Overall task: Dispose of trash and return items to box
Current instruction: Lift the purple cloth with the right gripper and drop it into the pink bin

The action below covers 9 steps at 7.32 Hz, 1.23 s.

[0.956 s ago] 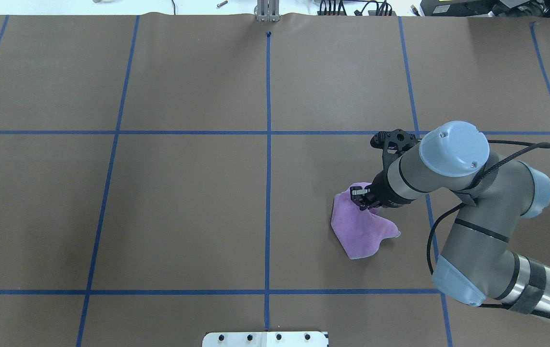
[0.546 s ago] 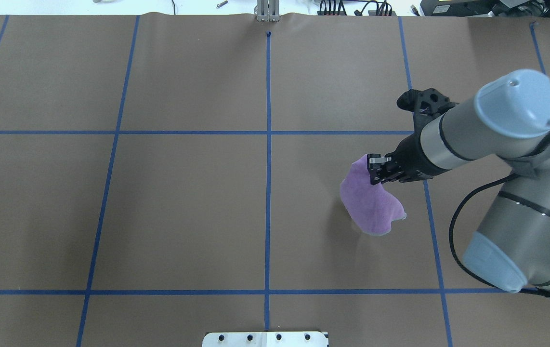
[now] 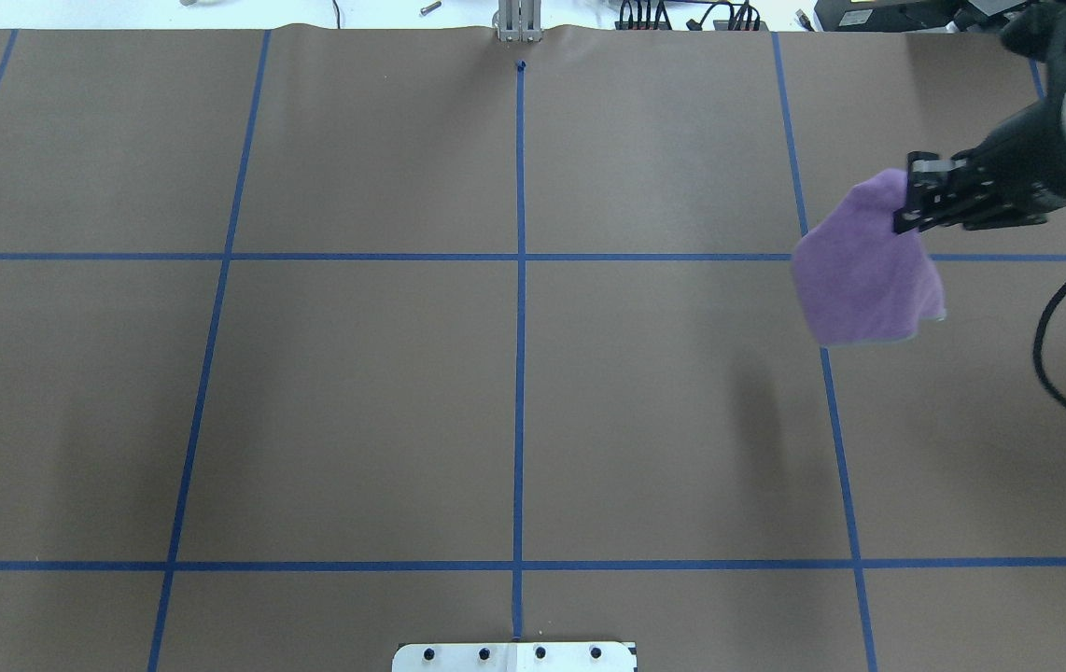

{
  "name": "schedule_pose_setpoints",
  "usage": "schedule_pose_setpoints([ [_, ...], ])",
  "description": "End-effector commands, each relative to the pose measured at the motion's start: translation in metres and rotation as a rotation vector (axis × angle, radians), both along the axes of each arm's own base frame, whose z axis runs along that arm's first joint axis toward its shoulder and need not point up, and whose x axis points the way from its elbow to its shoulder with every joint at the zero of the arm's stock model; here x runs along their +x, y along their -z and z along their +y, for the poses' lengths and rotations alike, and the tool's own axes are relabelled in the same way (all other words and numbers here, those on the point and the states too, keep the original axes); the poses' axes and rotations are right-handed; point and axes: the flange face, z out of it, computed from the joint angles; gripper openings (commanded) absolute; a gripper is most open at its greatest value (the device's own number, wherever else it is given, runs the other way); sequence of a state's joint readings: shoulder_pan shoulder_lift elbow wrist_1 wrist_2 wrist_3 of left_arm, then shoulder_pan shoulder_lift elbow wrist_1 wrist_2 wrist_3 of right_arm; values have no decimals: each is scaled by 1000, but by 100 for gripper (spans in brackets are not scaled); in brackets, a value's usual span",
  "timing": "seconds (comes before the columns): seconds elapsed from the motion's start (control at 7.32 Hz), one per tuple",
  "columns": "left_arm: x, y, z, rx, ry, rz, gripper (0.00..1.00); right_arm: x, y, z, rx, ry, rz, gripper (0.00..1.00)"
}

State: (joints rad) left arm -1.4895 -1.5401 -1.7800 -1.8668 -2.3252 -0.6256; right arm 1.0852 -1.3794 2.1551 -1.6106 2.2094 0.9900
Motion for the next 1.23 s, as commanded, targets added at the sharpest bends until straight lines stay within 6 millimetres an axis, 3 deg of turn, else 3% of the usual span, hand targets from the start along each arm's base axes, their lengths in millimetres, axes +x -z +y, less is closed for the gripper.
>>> schedule_pose_setpoints([
  [0.0, 0, 2, -1, -1, 3, 4, 98, 113, -61, -32, 79, 86, 176, 0],
  [0.27, 4, -1, -1, -12, -2, 4, 98, 203, -131, -45, 88, 133, 219, 0],
  [0.55, 4, -3, -2, -12, -2, 4, 98, 293, -237, -45, 81, 196, 197, 0],
  [0.68, 10, -1, -4, -12, -14, 4, 98, 338, -294, -31, 59, 185, 135, 0],
  [0.82, 10, 1, -5, -8, -12, 2, 98, 353, -347, -10, 32, 216, 111, 0],
  [1.09, 14, 1, -7, -7, -19, 1, 98, 345, -399, 29, -66, 238, 102, 0],
])
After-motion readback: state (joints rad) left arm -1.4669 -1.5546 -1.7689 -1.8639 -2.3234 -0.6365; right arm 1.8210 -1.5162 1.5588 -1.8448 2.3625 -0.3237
